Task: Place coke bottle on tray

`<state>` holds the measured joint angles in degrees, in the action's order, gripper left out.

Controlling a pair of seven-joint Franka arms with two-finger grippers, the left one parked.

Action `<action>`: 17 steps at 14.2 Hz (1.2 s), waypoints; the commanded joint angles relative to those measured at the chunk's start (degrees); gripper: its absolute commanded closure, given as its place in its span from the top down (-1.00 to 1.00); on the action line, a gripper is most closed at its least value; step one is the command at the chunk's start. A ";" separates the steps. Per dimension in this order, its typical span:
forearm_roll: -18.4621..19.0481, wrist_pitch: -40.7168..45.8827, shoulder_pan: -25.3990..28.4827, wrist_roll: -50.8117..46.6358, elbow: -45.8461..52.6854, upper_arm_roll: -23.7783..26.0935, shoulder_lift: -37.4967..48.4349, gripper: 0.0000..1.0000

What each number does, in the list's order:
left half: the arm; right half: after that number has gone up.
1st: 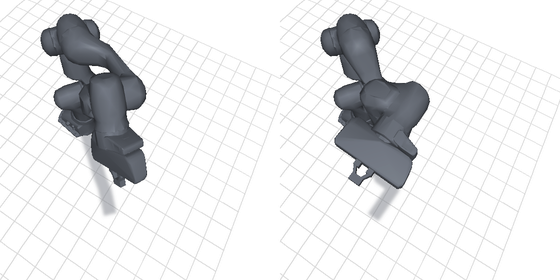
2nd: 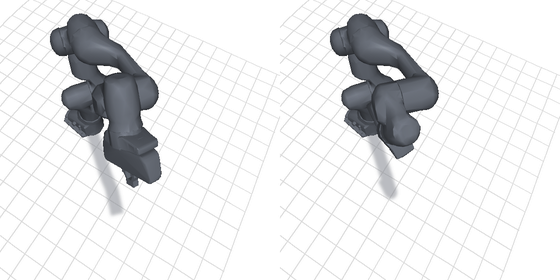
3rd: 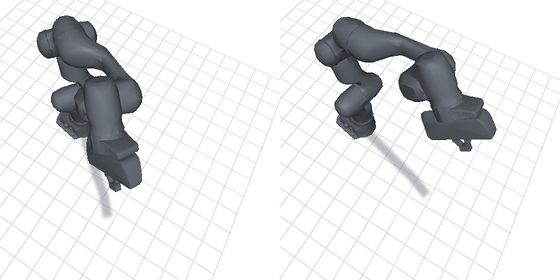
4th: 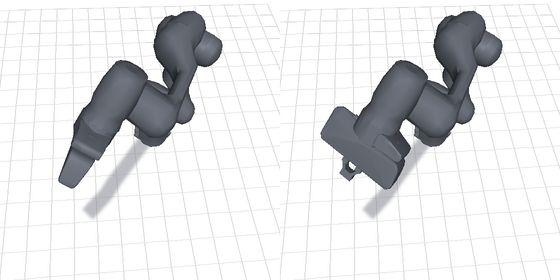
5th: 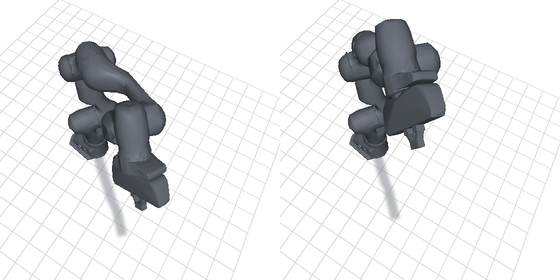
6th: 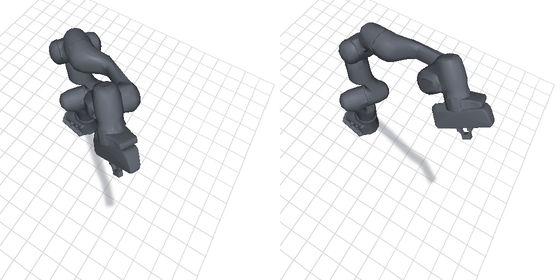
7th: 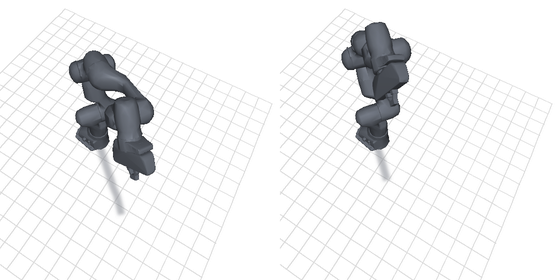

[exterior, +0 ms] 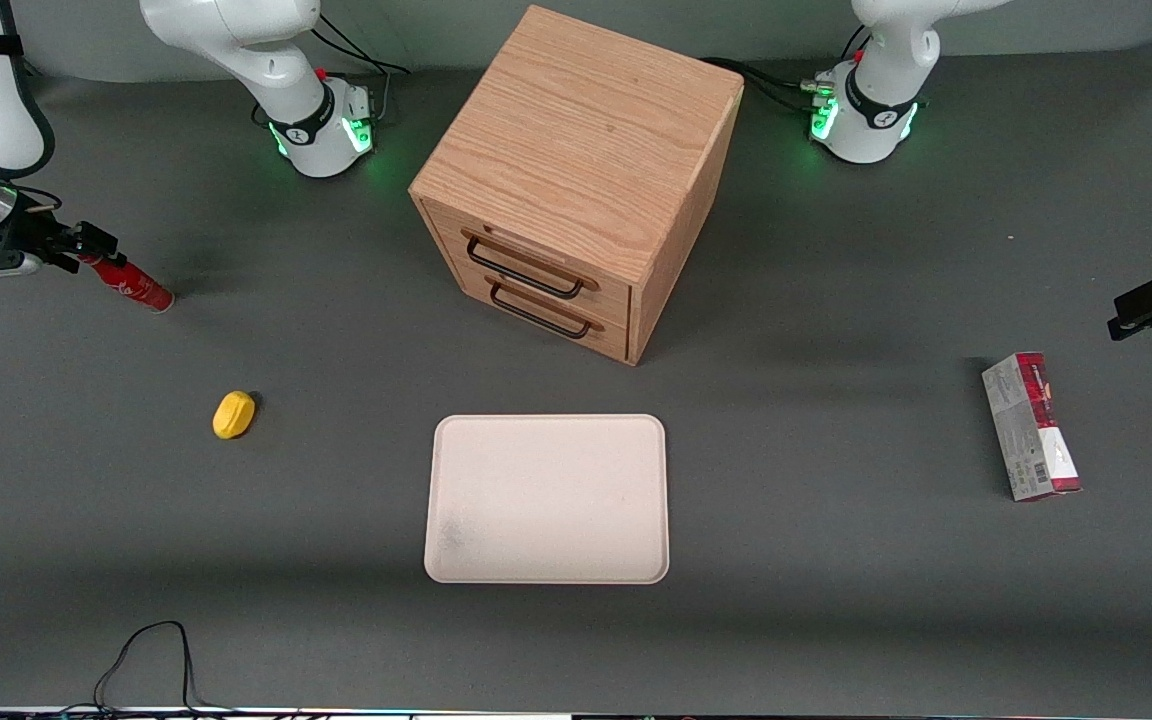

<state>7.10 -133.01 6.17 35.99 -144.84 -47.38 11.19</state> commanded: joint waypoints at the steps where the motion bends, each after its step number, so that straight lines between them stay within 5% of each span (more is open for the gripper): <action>1: 2.73 -0.94 0.59 0.22 -0.62 -1.48 0.59 0.69; 4: 6.35 -0.94 0.59 0.05 -0.53 -2.89 0.59 0.33; 9: 6.26 -0.94 0.77 -2.76 -0.18 -2.54 0.33 -1.00; 13: 6.09 -0.59 0.86 -7.66 2.45 3.42 0.41 -1.00; 17: 5.74 5.63 0.86 -21.19 11.31 15.71 -0.64 -1.00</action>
<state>12.09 -132.28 6.79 21.87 -139.62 -37.01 11.16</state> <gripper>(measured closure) 0.674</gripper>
